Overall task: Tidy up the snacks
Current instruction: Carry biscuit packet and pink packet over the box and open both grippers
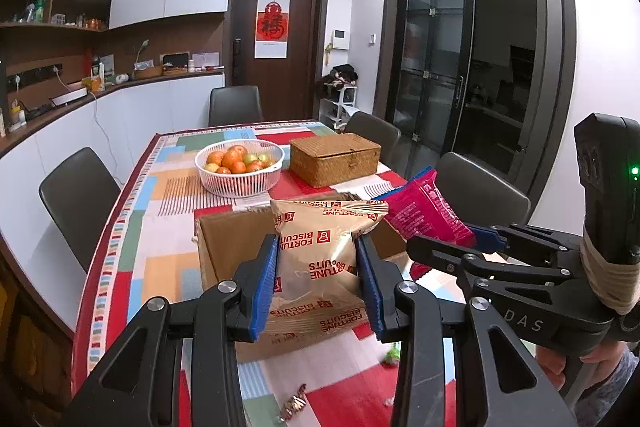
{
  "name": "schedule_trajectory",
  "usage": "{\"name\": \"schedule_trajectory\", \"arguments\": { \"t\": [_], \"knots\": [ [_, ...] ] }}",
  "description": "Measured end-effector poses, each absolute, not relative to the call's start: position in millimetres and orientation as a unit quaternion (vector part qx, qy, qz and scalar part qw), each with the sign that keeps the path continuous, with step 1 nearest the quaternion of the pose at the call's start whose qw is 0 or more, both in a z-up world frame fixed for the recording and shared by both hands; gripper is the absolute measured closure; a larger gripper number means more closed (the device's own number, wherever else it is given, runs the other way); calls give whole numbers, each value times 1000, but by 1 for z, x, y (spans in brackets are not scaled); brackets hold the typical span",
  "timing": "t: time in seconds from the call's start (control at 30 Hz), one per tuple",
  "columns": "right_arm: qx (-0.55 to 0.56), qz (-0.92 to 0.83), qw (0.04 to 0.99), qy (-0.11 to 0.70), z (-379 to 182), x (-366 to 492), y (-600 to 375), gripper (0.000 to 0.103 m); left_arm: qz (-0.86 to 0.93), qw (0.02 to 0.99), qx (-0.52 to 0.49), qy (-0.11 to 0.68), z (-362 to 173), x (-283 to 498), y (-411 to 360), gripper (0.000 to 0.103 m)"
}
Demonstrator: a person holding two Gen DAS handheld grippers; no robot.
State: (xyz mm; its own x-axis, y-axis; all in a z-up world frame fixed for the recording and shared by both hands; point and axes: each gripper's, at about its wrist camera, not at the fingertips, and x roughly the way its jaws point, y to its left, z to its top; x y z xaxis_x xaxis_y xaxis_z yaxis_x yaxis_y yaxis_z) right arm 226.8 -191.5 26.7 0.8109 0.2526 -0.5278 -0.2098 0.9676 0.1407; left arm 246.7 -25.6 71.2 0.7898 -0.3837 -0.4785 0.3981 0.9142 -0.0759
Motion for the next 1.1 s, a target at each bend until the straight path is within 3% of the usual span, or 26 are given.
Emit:
{"name": "schedule_trajectory", "arguments": {
  "t": [1.1],
  "knots": [
    [26, 105, 934, 340, -9, 334, -190, 65, -177, 928, 15, 328, 20, 363, -32, 64]
  ]
}}
